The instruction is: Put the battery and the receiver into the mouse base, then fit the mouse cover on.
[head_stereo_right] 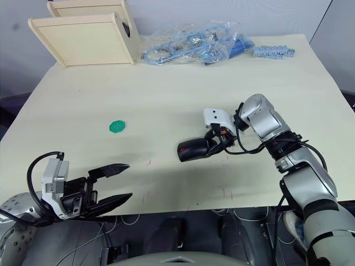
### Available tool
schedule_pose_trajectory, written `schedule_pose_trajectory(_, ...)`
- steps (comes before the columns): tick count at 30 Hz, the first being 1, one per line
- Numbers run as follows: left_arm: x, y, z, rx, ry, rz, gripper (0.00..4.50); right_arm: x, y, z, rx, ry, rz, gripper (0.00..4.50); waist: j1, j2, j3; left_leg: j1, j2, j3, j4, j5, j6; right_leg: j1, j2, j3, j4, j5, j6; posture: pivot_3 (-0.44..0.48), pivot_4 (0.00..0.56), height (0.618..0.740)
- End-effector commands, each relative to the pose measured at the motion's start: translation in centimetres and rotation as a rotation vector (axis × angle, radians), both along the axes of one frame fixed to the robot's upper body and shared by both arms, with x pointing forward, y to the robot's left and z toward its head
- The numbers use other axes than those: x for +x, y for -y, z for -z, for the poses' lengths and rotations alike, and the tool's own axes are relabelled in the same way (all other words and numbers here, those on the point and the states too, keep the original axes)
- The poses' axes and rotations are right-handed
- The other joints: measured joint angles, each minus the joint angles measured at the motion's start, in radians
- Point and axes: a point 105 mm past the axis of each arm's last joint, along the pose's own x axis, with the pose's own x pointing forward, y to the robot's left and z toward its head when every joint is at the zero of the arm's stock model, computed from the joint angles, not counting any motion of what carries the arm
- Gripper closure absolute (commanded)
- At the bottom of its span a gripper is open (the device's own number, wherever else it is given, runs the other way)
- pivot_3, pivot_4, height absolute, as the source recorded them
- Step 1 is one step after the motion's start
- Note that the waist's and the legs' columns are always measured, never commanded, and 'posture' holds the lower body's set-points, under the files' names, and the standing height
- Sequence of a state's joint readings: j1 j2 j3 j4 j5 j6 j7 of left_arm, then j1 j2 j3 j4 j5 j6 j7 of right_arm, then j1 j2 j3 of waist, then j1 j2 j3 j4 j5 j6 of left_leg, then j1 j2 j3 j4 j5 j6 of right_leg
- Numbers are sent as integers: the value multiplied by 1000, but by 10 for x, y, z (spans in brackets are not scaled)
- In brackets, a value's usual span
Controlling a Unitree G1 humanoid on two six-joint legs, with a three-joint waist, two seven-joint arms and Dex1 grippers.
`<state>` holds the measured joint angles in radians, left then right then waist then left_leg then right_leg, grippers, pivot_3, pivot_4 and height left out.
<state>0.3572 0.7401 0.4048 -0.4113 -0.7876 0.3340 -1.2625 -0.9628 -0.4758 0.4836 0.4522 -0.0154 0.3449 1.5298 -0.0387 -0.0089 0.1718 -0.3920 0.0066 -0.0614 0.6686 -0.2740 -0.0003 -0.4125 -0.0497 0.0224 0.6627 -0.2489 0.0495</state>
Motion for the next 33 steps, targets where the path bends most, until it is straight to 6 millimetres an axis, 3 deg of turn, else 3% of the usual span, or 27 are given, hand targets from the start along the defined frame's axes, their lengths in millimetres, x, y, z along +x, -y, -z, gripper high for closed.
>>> schedule_pose_trajectory(1,-1,-1,-8,4,45,5,0,1,-1,-1,24,10,5,2201,0,0,0,0,0,0,0,0,0,0,0,0,0,0,0,0,150,740)
schedule_pose_trajectory(21,-3,0,-8,6,43,5,0,-2,0,-1,31,-9,6,2201,-1,0,0,0,0,0,0,0,0,0,0,0,0,0,0,0,150,740)
schedule_pose_trajectory(22,-3,0,-8,6,43,5,0,-3,0,-1,31,-11,5,1401,-1,0,0,0,0,0,0,0,0,0,0,0,0,0,0,0,150,740)
schedule_pose_trajectory(24,-3,0,-8,5,42,5,0,-2,-1,-1,35,-4,6,980,-2,0,0,0,0,0,0,0,0,0,0,0,0,0,0,0,150,740)
schedule_pose_trajectory(26,-4,0,-8,5,41,5,0,-2,-2,-2,38,3,7,20,-3,0,0,1,0,0,0,0,0,0,0,0,0,0,0,0,150,740)
schedule_pose_trajectory(33,-3,0,-9,4,40,5,0,-2,-3,-5,52,15,-1,20,-3,0,0,1,0,0,0,0,0,0,0,0,0,1,-1,0,150,740)
